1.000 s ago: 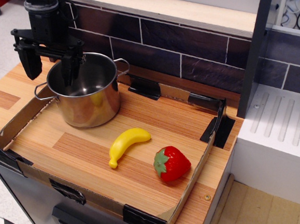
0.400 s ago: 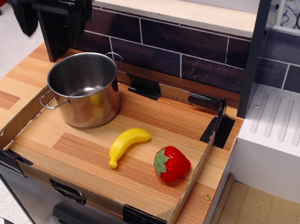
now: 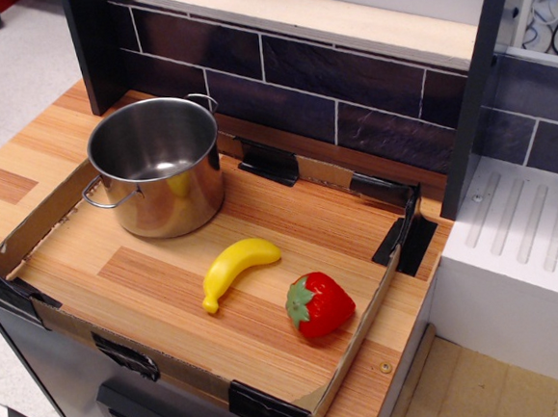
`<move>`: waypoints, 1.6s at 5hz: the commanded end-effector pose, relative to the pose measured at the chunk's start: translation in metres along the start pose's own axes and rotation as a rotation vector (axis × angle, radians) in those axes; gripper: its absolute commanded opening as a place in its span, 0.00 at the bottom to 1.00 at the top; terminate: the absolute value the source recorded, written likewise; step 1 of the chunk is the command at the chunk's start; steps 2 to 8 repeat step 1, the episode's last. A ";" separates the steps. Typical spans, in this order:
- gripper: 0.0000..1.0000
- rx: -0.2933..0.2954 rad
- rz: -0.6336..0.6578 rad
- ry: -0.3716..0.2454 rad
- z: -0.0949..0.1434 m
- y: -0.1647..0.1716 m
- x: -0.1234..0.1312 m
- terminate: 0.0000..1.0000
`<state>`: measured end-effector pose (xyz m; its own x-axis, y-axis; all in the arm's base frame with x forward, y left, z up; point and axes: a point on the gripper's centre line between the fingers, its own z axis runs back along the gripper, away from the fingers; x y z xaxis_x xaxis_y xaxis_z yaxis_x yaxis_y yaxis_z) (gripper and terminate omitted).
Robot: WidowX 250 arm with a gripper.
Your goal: Upright metal pot
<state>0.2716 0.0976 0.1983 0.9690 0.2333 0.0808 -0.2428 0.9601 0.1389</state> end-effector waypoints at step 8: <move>1.00 0.001 0.006 -0.068 0.018 0.005 0.005 1.00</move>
